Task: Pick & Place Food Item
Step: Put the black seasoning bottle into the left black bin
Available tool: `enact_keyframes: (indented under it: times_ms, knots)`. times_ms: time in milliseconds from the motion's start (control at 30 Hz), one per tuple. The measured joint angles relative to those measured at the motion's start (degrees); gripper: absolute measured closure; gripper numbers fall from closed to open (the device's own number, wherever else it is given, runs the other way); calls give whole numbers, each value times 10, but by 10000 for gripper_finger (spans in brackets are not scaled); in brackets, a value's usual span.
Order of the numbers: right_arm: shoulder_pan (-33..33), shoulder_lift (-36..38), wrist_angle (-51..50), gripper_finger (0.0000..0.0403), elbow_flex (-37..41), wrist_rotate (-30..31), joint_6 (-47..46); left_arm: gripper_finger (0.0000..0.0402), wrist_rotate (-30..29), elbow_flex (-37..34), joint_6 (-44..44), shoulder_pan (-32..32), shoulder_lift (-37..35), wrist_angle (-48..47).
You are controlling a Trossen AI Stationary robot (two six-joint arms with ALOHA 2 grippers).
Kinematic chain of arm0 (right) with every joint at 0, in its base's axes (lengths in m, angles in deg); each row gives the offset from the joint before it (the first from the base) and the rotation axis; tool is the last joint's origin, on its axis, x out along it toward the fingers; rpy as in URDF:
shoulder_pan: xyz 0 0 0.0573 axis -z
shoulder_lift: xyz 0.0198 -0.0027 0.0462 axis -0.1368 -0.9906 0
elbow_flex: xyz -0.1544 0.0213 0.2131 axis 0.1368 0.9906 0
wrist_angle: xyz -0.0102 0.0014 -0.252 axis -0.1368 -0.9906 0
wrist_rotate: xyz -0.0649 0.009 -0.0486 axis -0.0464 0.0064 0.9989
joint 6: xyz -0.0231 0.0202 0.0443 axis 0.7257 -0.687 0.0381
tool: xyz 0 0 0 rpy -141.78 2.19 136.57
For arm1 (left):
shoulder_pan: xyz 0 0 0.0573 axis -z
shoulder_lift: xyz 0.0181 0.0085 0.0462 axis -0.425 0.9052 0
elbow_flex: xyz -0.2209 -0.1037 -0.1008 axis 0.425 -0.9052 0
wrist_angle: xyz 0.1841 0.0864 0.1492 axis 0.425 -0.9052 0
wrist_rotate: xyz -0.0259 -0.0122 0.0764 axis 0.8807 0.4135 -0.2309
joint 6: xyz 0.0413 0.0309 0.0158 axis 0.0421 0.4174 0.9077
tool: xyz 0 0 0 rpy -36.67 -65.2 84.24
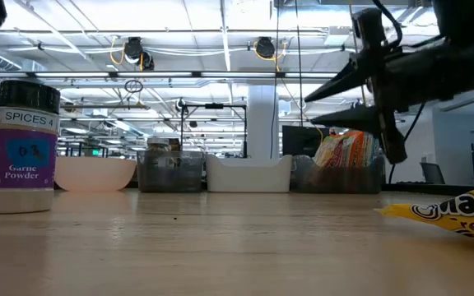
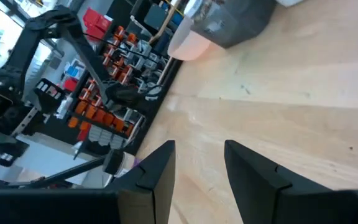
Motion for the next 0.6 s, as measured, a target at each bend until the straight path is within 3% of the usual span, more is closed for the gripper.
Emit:
enact_keyframes:
  times_ms: [233, 400, 600]
  knots:
    - [0, -82, 112, 273, 0, 15, 38, 94, -10, 0, -149, -7, 131, -64]
    - [5, -88, 169, 273, -8, 31, 138, 94, -11, 0, -265, -7, 212, -65]
    - [9, -88, 173, 273, -16, 27, 166, 94, -21, 0, -366, -7, 275, -62]
